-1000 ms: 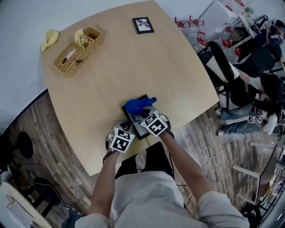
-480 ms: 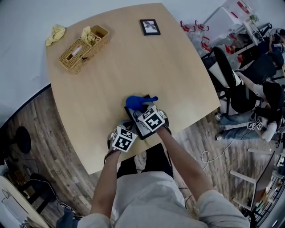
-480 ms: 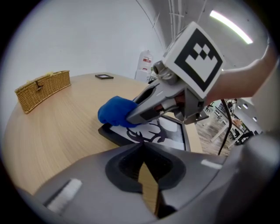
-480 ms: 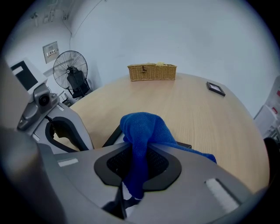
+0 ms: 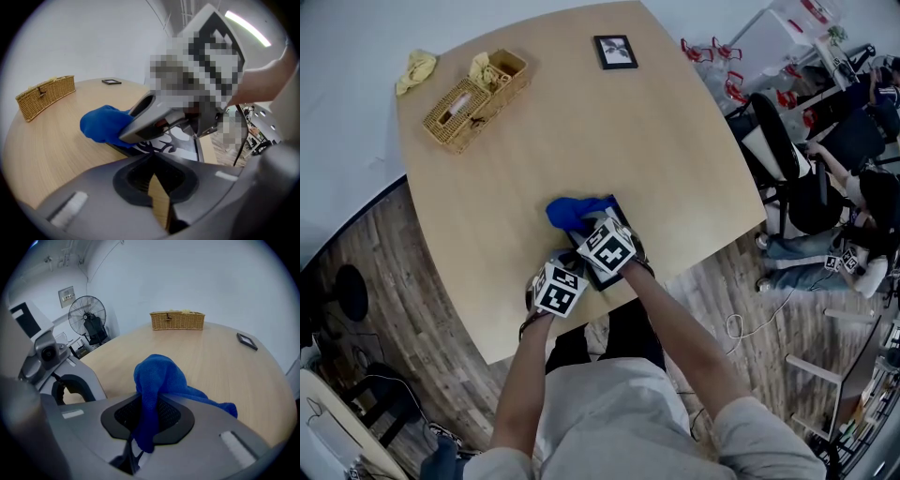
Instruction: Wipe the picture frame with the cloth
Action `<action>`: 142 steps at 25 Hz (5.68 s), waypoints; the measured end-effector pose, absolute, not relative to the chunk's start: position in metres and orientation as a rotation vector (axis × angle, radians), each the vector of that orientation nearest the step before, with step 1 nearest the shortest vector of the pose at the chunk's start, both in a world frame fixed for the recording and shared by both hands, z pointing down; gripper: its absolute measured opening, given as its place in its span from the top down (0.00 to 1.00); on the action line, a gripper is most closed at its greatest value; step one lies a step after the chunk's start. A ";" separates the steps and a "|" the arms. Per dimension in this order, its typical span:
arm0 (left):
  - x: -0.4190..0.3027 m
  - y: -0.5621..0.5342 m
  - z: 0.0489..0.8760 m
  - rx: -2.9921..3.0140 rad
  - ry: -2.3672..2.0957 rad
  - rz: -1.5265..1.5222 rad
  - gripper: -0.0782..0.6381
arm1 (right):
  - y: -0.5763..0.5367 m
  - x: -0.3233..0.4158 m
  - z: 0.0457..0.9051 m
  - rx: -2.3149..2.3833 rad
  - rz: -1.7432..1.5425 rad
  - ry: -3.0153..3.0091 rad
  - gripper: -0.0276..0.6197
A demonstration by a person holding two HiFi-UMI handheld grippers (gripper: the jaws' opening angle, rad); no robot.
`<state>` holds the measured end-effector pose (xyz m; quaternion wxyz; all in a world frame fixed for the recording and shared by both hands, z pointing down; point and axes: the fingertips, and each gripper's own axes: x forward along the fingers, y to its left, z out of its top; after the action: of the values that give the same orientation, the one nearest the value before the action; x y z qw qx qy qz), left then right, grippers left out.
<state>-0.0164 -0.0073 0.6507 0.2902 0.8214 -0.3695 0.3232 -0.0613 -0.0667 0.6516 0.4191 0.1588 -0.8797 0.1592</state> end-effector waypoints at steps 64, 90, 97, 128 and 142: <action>-0.016 -0.004 0.652 2.274 -0.955 0.975 0.82 | 0.092 0.054 0.659 0.632 0.553 -2.091 0.87; -0.030 0.007 0.616 2.280 -1.044 0.904 0.82 | 0.099 0.152 0.602 0.979 0.565 -1.976 0.87; -0.043 0.019 0.577 2.275 -1.155 0.769 0.82 | 0.073 0.147 0.570 1.114 0.571 -2.058 0.87; -0.036 0.033 0.550 2.295 -1.143 0.667 0.82 | 0.044 0.135 0.537 1.227 0.689 -2.199 0.87; -0.030 0.036 0.551 2.300 -1.134 0.721 0.82 | 0.044 0.122 0.534 1.188 0.668 -2.235 0.87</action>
<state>-0.0304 0.0364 0.5510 0.2368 0.8388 -0.4136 0.2631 0.1217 0.0441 0.5344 0.2589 0.4383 -0.8247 0.2464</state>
